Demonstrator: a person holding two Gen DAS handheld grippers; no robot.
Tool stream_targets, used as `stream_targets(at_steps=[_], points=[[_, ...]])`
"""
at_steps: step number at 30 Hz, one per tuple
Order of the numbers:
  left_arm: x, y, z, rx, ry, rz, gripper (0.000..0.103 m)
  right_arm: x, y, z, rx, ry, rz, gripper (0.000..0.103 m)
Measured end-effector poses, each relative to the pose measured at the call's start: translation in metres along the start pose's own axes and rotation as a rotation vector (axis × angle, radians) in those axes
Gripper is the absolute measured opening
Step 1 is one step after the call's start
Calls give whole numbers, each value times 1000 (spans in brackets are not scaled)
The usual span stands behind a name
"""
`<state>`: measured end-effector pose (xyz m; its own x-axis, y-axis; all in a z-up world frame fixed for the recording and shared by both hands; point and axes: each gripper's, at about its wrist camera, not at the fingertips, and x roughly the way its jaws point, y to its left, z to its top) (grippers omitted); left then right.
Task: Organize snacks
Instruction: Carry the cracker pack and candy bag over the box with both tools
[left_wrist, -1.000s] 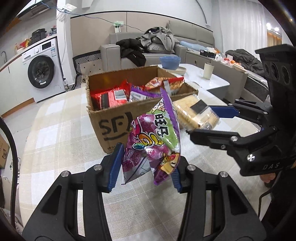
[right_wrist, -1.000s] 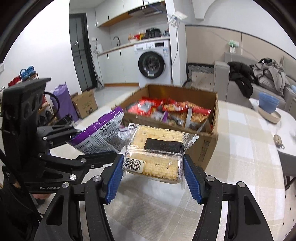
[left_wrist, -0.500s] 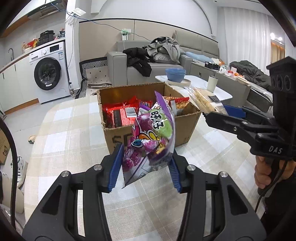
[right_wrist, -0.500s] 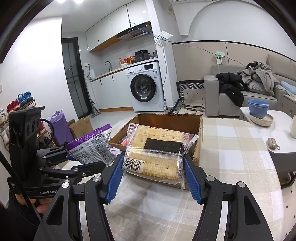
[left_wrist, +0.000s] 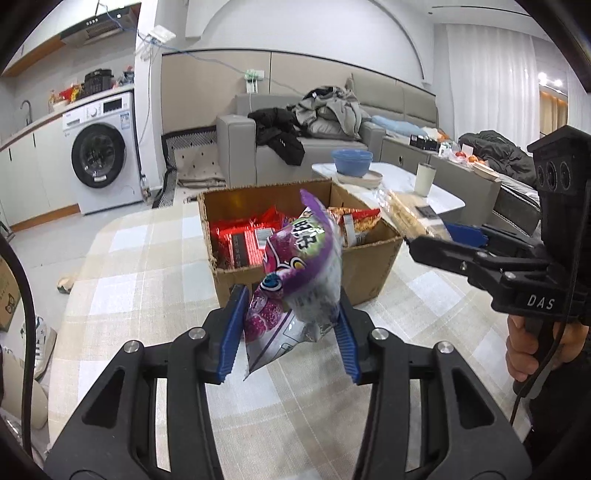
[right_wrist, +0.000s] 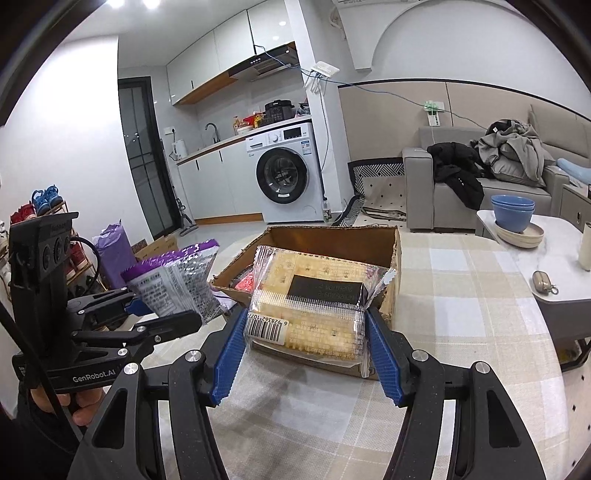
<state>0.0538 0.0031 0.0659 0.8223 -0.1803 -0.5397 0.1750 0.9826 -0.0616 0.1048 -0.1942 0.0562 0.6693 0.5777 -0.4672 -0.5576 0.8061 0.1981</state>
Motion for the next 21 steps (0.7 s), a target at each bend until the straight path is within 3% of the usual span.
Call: stream_targets(at_steps=[8,21], points=[[-8,-3,0,-1,-46,0,31,1,-1,1,-2,-1,-2,64],[-33,-7,12,-16,-126,-8,31,-5,-3,4,9,-60,-7,64]])
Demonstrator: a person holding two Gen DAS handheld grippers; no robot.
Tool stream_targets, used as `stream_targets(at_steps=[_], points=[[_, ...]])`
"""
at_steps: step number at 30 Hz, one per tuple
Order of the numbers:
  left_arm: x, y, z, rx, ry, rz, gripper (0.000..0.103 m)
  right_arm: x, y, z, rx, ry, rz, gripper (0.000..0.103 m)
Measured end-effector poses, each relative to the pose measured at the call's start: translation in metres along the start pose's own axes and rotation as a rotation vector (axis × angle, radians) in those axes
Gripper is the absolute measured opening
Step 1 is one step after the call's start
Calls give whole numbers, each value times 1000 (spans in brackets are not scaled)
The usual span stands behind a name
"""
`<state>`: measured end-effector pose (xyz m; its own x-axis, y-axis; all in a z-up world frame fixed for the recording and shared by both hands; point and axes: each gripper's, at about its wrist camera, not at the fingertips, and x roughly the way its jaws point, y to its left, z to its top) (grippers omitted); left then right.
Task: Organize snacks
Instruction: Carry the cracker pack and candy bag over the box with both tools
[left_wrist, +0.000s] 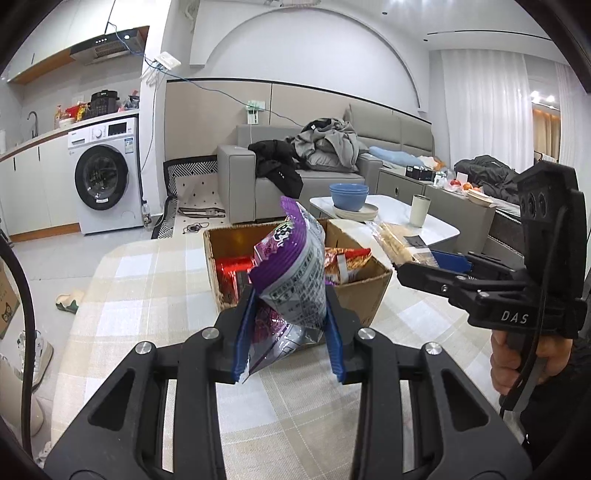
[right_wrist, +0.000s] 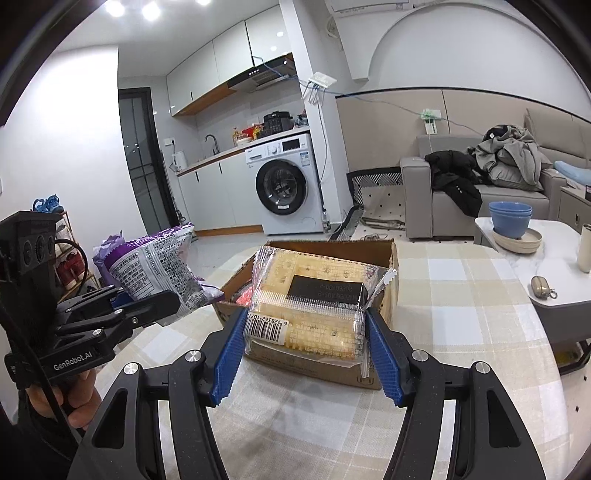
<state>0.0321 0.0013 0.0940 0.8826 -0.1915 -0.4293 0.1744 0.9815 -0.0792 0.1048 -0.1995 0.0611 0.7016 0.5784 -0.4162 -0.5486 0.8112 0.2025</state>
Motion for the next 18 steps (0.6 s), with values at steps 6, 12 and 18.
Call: stream_targets(at_steps=[6,12,18], points=[[5,2,4,-11,-6,4,31,7,7,7,-20,-31,-17,64],[16,5,11,-32,2,13,31,21,8,17,-30,-38,-23,64],[31,6,18,-34,22,35,31,44,1,22,-12,-5,-23,64]])
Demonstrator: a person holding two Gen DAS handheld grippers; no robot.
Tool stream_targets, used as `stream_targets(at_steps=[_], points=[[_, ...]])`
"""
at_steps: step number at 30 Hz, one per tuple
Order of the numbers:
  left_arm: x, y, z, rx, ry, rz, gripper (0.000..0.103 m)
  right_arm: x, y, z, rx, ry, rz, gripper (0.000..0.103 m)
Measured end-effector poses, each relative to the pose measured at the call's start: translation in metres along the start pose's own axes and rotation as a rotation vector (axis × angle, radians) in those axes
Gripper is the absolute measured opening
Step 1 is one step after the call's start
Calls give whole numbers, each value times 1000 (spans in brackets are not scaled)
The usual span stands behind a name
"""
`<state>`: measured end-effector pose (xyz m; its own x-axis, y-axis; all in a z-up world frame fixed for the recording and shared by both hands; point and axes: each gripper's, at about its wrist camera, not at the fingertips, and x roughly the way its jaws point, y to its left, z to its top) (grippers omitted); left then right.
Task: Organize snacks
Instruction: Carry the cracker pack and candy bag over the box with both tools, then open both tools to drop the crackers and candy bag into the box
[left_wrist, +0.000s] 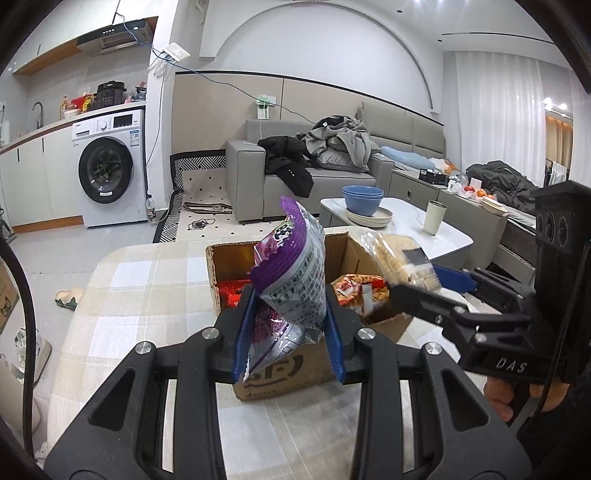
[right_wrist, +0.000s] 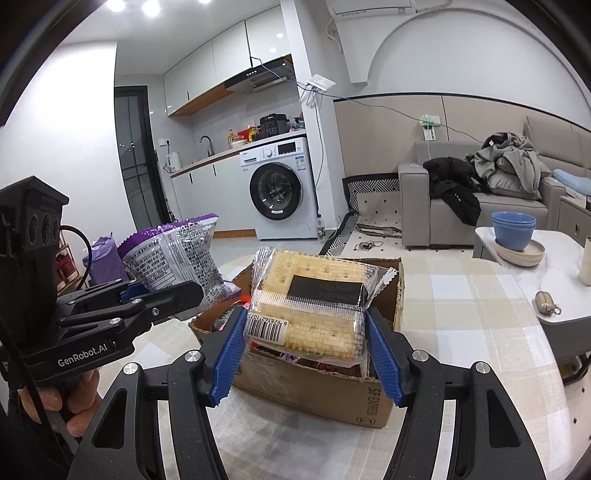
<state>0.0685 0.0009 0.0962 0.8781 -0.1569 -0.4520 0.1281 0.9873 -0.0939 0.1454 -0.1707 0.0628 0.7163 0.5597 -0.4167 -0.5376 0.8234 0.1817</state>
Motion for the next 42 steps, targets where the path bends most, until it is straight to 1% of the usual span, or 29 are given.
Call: stream_targets(at_steps=[5,10,17,24,27,29,30,32,33,34,36,37,38,39,41,42], points=[[18,-4,4,16,21,26,31,18,-7,5,13,26,-13,64],[44,-6,8,18,51,51,31,33,-14,7,32,48,-31,64],[71,-22,12,61,86,77,31,51,-18,10,22,58,-50,64],[103,-21,17,67,118,85,32,64,-22,10,9,70,-71,64],[113,-21,17,70,126,88,32,65,-24,9,13,71,-67,64],[117,-23,17,74,131,86,32,61,-23,6,3,67,-64,68],[119,-23,17,74,133,86,32,58,-21,5,-4,61,-70,72],[123,-26,17,80,133,86,34,52,-21,5,-18,49,-76,76],[124,-26,19,82,136,85,35,49,-22,4,-19,46,-73,81],[125,-26,18,79,136,81,37,46,-23,4,-16,44,-74,86],[121,-23,17,71,139,67,46,40,-28,4,-8,30,-85,90],[122,-24,17,65,146,58,54,38,-29,5,-6,28,-88,93],[122,-24,17,63,148,51,60,36,-31,5,-3,28,-87,94],[119,-25,17,64,145,50,64,34,-31,5,-2,30,-85,95],[118,-28,16,70,140,51,83,30,-32,4,-3,37,-75,95],[115,-28,16,71,136,52,84,28,-33,4,-5,38,-69,95]])
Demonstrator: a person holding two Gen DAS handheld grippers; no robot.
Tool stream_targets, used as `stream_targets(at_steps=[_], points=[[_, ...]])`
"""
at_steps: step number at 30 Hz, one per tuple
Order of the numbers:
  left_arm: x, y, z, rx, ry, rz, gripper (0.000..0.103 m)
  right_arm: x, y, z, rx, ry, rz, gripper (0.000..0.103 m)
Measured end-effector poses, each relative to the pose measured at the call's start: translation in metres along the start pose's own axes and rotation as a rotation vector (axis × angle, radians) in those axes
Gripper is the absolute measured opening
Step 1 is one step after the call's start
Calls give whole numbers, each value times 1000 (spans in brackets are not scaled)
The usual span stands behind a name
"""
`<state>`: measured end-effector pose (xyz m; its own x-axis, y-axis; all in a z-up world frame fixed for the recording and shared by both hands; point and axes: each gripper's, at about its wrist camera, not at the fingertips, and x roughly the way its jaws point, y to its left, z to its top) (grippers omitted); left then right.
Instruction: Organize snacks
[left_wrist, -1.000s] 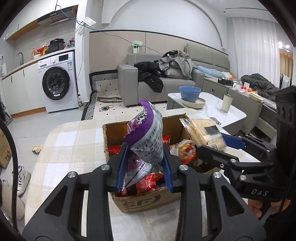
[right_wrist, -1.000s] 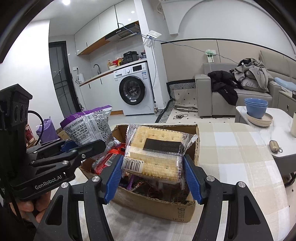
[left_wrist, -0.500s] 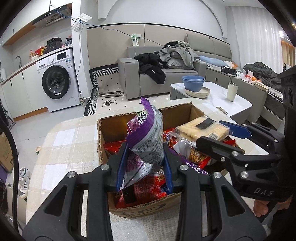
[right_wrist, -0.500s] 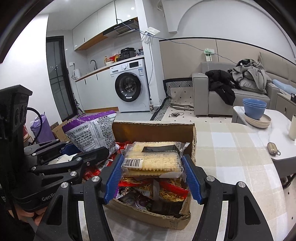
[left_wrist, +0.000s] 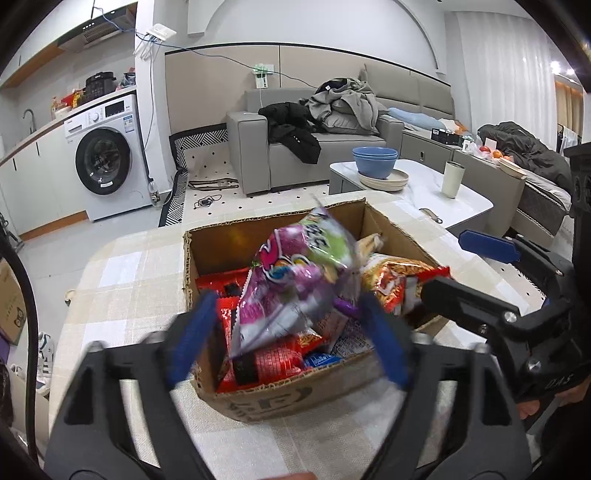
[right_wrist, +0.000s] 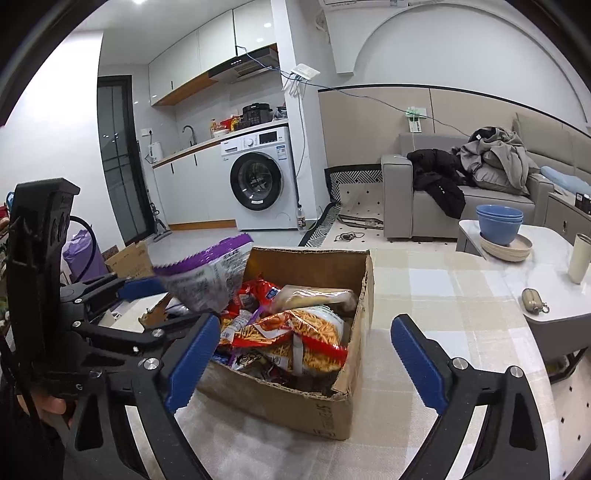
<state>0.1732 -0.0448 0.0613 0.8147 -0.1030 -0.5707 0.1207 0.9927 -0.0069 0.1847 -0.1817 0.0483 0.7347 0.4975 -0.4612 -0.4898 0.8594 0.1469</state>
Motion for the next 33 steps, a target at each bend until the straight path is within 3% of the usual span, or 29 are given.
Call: stream_targets(at_steps=[3,7,10,18,26,33], points=[[-5,0,-2,-8,1,0,87,-4,1,-1,2,-2,6,98],[-20,8,-9,-39,-20,21,102,-10,-1,-2,24,-12,32,102],[-31,16,-14,-71,-26,-16,102,-13,0,-4,29,-6,41,102],[-64,33,-25,-107,-76,-7,102,-26,5,-8,10,-62,41,103],[-101,44,-47,-109,-126,37,102,-45,5,-21,18,-101,54,103],[-114,53,-72,-110,-122,55,102,-62,7,-38,28,-113,66,103]])
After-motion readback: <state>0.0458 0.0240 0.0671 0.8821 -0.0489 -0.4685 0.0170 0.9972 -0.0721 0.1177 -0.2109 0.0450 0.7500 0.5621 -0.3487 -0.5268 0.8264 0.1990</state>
